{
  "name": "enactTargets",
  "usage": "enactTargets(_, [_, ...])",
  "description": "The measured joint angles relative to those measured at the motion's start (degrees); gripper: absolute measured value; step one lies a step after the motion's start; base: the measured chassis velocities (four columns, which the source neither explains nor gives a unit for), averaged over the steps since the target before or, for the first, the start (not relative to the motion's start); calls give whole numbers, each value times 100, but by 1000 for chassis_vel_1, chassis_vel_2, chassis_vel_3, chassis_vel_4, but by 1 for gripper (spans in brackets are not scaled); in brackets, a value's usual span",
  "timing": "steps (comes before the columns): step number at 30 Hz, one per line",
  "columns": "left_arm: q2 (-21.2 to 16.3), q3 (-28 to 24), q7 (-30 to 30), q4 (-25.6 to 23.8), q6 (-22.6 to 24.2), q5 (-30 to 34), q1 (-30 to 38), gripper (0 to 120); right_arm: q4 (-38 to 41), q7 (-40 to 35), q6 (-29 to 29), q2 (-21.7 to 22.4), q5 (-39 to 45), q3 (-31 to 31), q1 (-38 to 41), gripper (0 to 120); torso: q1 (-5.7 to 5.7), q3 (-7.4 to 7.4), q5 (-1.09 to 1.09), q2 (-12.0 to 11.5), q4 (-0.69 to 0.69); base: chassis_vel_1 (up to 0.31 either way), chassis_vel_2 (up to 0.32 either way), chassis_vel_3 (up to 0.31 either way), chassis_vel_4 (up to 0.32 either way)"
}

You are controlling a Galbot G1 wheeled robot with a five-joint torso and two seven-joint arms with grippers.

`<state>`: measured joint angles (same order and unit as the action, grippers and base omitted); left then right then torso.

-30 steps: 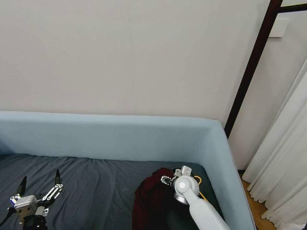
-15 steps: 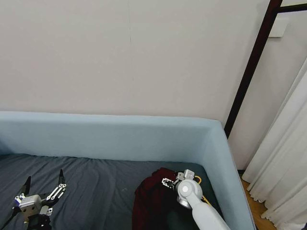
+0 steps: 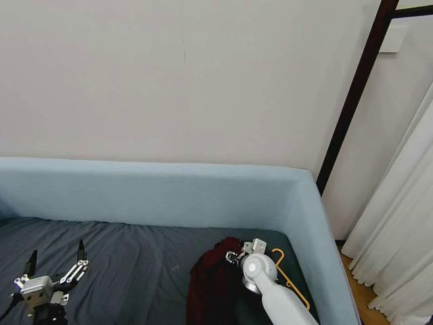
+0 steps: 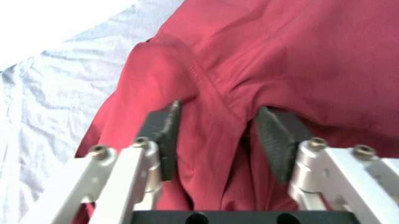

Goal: Pick up the clothes from the sofa and hang them on the clothes hanger.

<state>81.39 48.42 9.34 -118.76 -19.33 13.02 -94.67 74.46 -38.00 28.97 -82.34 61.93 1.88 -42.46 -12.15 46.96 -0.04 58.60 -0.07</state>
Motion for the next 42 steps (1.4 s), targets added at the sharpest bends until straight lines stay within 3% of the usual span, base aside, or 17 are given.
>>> enactTargets(5, [-8, -16, 6, 25, 12, -1, 41, 100, -11, 111, -119, 74, -87, -8, -7, 18, 0, 0, 0, 0, 0, 0, 0, 0, 0])
enactTargets(9, [-8, -27, 10, 28, 12, -2, 42, 100, -1, 197, -222, 122, -179, -28, -35, 11, 0, 0, 0, 0, 0, 0, 0, 0, 0])
enactTargets(11, [-8, -27, 15, 30, 12, -2, 45, 100, 98, 275, -408, 204, -270, -86, -82, 0, 0, 0, 0, 0, 1, 0, 0, 0, 0])
enactTargets(22, [2, -75, 24, 42, 1, -7, 47, 100, 1644, 294, -733, 791, 172, -237, -173, 0, -1, 0, -1, 0, 1, 0, 0, 0, 0])
enactTargets(29, [-1, -91, 30, 29, -9, 0, 56, 100, 2734, 739, -1317, 1461, 372, -246, 122, 0, 0, 0, 0, 0, 0, 0, 0, 0, 0])
enactTargets(36, [-16, -116, 38, 3, -17, 20, 83, 100, 3271, 1174, -1867, 2113, 823, -143, 1025, 0, 0, 0, 1, 0, 0, 0, 0, 0, 0])
enactTargets(42, [-17, -124, 48, -24, -24, 30, 86, 100, 3321, 1187, -1914, 2397, 1439, -38, 1925, 0, -1, 0, 0, 0, 1, 0, 0, 0, 0])
